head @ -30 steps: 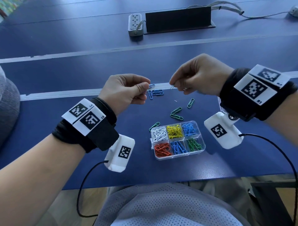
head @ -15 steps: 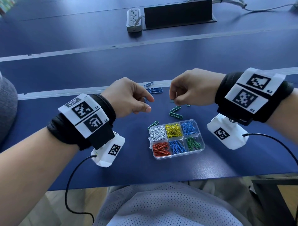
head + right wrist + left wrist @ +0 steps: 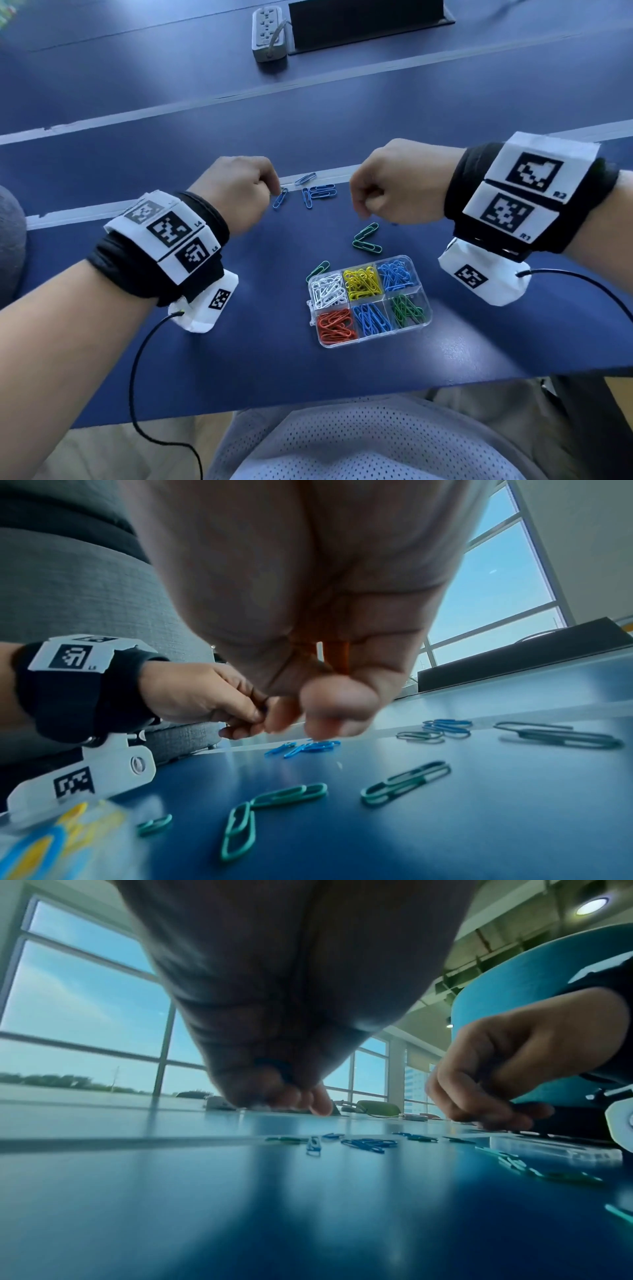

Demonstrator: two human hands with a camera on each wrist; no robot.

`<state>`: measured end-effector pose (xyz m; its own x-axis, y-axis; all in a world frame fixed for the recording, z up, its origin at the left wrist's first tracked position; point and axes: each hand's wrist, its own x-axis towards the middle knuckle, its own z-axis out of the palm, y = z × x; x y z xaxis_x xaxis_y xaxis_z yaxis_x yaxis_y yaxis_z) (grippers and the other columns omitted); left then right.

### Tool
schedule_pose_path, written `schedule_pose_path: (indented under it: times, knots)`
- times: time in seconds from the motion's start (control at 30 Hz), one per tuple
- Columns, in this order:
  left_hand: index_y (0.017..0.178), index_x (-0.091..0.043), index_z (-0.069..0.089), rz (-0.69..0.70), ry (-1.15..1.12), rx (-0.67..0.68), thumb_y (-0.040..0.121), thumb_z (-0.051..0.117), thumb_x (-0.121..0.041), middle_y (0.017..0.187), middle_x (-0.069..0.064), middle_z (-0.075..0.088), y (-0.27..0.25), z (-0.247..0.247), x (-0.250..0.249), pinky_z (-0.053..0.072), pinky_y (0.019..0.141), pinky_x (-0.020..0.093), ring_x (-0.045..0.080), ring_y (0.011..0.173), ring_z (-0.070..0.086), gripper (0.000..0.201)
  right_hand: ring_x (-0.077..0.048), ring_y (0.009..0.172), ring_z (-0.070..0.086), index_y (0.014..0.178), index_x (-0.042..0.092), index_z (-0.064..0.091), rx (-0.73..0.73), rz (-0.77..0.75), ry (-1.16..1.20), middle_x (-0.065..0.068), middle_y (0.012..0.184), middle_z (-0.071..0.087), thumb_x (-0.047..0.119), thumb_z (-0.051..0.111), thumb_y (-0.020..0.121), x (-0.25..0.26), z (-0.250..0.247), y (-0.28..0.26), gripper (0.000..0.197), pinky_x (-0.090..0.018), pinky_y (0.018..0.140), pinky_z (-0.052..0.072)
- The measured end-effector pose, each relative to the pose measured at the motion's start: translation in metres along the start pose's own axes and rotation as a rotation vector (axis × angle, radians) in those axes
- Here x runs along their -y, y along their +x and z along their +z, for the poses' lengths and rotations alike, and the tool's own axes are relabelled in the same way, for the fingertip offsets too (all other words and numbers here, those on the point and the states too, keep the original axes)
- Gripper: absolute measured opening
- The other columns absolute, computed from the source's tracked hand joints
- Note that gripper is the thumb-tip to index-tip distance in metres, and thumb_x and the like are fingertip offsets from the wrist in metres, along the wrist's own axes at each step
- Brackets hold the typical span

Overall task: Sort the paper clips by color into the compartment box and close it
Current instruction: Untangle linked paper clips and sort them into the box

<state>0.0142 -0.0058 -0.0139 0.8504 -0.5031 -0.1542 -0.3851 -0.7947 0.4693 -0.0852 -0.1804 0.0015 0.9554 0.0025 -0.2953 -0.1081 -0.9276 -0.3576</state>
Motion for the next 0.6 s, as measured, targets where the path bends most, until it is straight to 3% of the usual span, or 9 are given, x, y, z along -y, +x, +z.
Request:
schedule_pose_path:
  times: [0.07,0.13,0.2,0.27,0.33,0.47,0.6]
  knots:
    - [0.084,-0.018,0.058,-0.057,0.010,0.037,0.084,0.033,-0.005,0.062,-0.001,0.048,0.001,0.000,-0.001,0.034,0.048,0.023,0.017,0.050,0.044,0.028,-0.026,0.069,0.063,0.067,0.021,0.057,0.033,0.013,-0.018,-0.004,0.067,0.066,0.006,0.041,0.078,0.000,-0.001,0.001,0.024,-0.029,0.066,0.050]
    - [0.087,-0.018,0.056,-0.061,0.046,0.052,0.087,0.039,-0.015,0.063,-0.002,0.049,0.003,-0.001,-0.001,0.036,0.050,0.025,0.016,0.052,0.045,0.017,-0.019,0.064,0.053,0.070,0.023,0.051,0.060,-0.003,-0.036,0.004,0.064,0.056,0.010,0.042,0.081,0.000,-0.001,0.001,0.020,-0.026,0.060,0.041]
    - [0.088,-0.020,0.058,-0.001,0.136,0.033,0.085,0.055,-0.029,0.065,-0.005,0.050,0.006,-0.003,0.001,0.038,0.059,0.027,0.012,0.060,0.048,0.010,-0.007,0.060,0.043,0.078,0.028,0.053,0.096,-0.042,-0.065,0.006,0.063,0.047,0.021,0.051,0.082,0.000,0.002,-0.001,0.009,-0.025,0.060,0.037]
    - [0.089,-0.023,0.064,0.064,0.223,0.024,0.079,0.066,-0.036,0.066,-0.006,0.048,0.008,-0.002,0.003,0.038,0.069,0.026,0.016,0.070,0.047,0.017,-0.001,0.058,0.039,0.086,0.032,0.060,0.124,-0.099,-0.122,0.008,0.063,0.044,0.028,0.063,0.080,-0.001,0.006,-0.001,0.008,-0.022,0.056,0.035]
    - [0.093,-0.023,0.069,0.107,0.290,0.031,0.077,0.070,-0.037,0.072,-0.003,0.051,0.011,-0.001,0.004,0.042,0.077,0.028,0.018,0.080,0.046,0.021,0.002,0.056,0.039,0.087,0.028,0.068,0.111,-0.123,-0.139,0.012,0.059,0.043,0.026,0.069,0.078,-0.002,0.008,0.002,0.009,-0.017,0.053,0.033]
    - [0.087,-0.020,0.072,0.139,0.317,0.063,0.079,0.068,-0.030,0.063,-0.008,0.047,0.014,0.001,-0.001,0.038,0.071,0.026,0.017,0.073,0.045,0.013,-0.005,0.061,0.045,0.087,0.022,0.072,0.107,-0.111,-0.160,0.017,0.058,0.046,0.020,0.067,0.081,-0.003,0.010,0.008,0.008,-0.019,0.055,0.036]
    - [0.077,-0.021,0.066,0.138,0.309,0.081,0.079,0.063,-0.023,0.061,-0.010,0.049,0.016,0.003,-0.001,0.037,0.068,0.023,0.015,0.068,0.047,0.004,-0.013,0.077,0.051,0.089,0.022,0.070,0.121,-0.090,-0.146,0.014,0.066,0.051,0.024,0.062,0.084,-0.004,0.008,0.006,0.010,-0.023,0.072,0.043]
